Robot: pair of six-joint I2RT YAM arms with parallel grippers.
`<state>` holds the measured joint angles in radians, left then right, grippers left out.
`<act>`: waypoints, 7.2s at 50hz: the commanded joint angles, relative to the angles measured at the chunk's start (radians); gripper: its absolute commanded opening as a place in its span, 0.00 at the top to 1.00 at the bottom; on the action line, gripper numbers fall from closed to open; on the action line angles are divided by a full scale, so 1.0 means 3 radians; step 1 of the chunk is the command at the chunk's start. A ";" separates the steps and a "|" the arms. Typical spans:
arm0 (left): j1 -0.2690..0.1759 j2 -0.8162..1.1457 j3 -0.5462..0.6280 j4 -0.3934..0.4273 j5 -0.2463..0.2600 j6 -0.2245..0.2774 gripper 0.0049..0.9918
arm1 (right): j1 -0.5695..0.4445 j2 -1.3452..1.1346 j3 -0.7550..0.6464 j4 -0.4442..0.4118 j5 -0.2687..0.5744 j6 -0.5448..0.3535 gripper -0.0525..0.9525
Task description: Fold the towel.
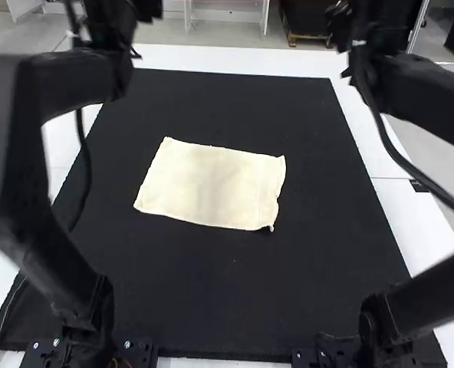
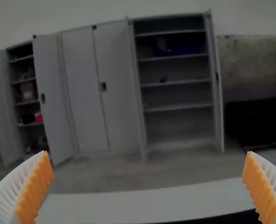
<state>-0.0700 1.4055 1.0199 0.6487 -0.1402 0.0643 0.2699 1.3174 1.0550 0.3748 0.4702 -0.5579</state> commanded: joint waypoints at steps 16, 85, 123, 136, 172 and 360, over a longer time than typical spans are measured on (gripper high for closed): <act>0.0295 0.1175 0.0389 -0.0204 -0.0116 -0.0138 0.03 | -0.0250 0.1346 0.0625 -0.0820 -0.0652 0.0505 0.05; 0.0223 0.1850 -0.0260 0.0052 0.0232 -0.0214 0.03 | -0.0230 0.2675 0.0472 -0.0850 -0.2298 0.1389 0.10; 0.0182 0.1850 -0.0270 -0.0051 0.0385 -0.0291 0.04 | -0.0312 0.3028 0.0615 -0.0559 -0.2503 0.1486 0.86; 0.0157 0.1870 -0.0245 -0.0035 0.0401 -0.0296 0.04 | -0.0209 0.3007 0.0492 -0.0401 -0.2457 0.1425 0.96; 0.0192 0.2509 0.0328 -0.0460 0.0401 -0.0649 0.06 | -0.0194 0.2905 0.0605 -0.0927 -0.2585 0.1844 0.96; 0.0295 -0.0615 -0.2080 -0.1083 0.0835 -0.0547 0.99 | -0.0373 0.0374 -0.1272 -0.1945 -0.3009 0.2468 0.96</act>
<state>0.0158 1.2079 0.3969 0.3115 0.0998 -0.1238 0.1589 1.4433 0.6792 -0.2230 -0.4454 0.1547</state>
